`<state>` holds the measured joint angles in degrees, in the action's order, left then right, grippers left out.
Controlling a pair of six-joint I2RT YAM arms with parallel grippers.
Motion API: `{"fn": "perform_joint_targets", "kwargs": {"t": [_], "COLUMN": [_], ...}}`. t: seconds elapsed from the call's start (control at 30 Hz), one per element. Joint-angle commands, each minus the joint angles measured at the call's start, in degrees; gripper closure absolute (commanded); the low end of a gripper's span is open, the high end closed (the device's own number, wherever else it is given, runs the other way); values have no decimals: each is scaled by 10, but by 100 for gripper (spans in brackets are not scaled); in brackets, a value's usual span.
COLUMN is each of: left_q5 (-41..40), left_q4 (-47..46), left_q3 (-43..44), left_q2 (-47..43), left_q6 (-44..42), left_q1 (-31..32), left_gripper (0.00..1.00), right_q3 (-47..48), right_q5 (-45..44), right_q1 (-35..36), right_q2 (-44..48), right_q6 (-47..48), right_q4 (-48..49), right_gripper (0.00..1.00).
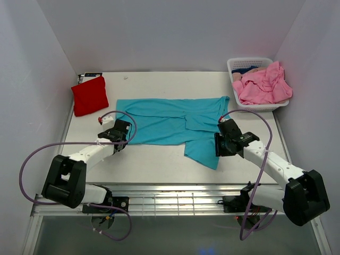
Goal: Fold and stack the t-shirts
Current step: Grap the side of the flattened tshirt closest away from the robot with both arms
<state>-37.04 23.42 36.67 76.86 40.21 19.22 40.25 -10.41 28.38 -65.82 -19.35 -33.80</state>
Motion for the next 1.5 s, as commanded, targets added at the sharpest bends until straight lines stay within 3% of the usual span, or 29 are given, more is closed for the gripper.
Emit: {"fn": "perform_joint_targets", "kwargs": {"t": [0.0,0.4,0.73,1.03,1.47], "left_q5": [7,19,28,25,26], "left_q4": [-35,-92,-77,-51,-36], "left_q3": [2,3,23,36,33], "left_q2": [2,53,90,109,109], "left_q6": [-12,-29,-19,-4,4], "left_q1": [-9,-46,-71,-73,-73], "left_gripper": [33,35,37,44,57], "right_q3": [-3,-5,-6,-20,-63], "right_q5": [0,4,3,19,56], "right_q1": [5,16,19,21,24], "right_q2": [-7,-33,-37,-64,-101], "right_q6": [-7,-13,-21,-32,-50], "right_q4": [1,0,-9,-6,81], "right_gripper": [56,56,56,53,53]}}
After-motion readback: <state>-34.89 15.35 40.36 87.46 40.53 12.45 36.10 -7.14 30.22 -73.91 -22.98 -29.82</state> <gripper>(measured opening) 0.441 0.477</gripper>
